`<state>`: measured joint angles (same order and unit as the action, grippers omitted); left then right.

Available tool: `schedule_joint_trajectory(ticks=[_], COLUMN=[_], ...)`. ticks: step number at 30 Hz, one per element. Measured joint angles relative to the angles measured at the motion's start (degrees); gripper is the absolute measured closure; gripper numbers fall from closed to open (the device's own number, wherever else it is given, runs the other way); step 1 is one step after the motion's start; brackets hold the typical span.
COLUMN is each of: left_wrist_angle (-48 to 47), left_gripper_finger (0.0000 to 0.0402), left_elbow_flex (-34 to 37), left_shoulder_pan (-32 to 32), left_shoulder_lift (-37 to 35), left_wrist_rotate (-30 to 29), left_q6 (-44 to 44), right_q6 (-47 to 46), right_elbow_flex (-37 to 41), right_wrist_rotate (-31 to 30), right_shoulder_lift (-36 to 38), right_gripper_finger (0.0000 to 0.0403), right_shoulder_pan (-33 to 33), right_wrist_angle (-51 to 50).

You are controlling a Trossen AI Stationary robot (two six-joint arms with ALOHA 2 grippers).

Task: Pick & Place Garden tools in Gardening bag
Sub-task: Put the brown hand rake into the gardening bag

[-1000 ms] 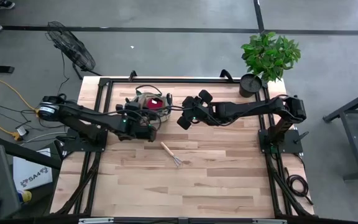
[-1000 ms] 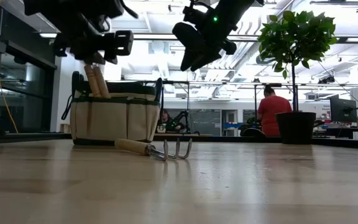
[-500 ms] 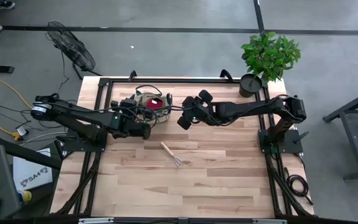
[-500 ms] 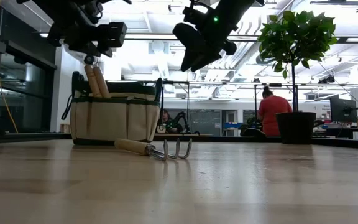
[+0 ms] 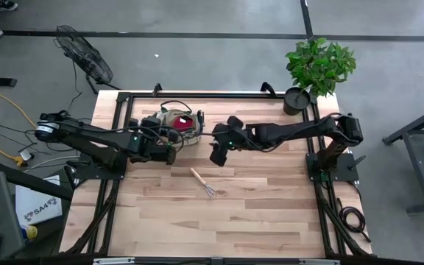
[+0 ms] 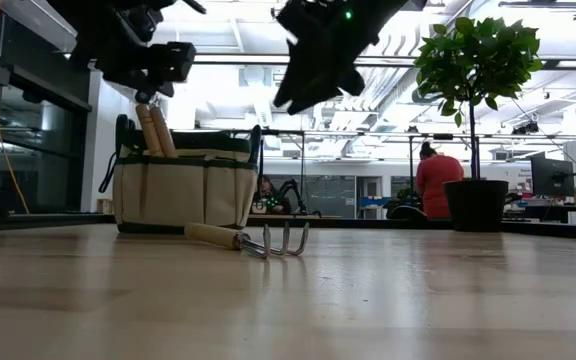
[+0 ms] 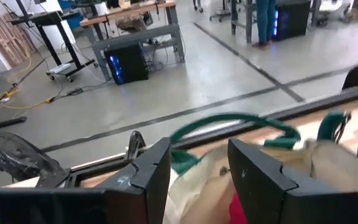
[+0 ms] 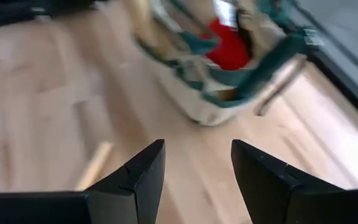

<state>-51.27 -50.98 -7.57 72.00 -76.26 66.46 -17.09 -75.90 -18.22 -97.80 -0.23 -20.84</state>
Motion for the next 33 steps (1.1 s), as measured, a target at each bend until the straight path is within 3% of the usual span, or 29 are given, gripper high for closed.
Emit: schedule_joint_trajectory(ticks=[14,23,33], left_wrist_angle=[-9.0,-16.8,-15.6], left_gripper_finger=[0.0245,0.0245,0.0245], left_elbow_flex=[0.1,0.0,0.0], left_shoulder_pan=[-8.6,-15.2,-18.4], left_shoulder_lift=[-3.5,-5.2,-6.4], left_wrist_rotate=[-1.9,-2.6,-2.8], left_q6=[4.1,10.9,13.6], right_q6=[0.7,-1.1,-6.2], right_elbow_flex=[0.0,0.0,0.0], right_wrist_rotate=[3.8,5.0,5.4], right_shoulder_lift=[-4.6,-5.7,-5.7], right_gripper_finger=[0.0225,0.0225,0.0225], right_shoulder_pan=[6.5,7.0,6.8], right_wrist_angle=[10.9,11.1,6.9])
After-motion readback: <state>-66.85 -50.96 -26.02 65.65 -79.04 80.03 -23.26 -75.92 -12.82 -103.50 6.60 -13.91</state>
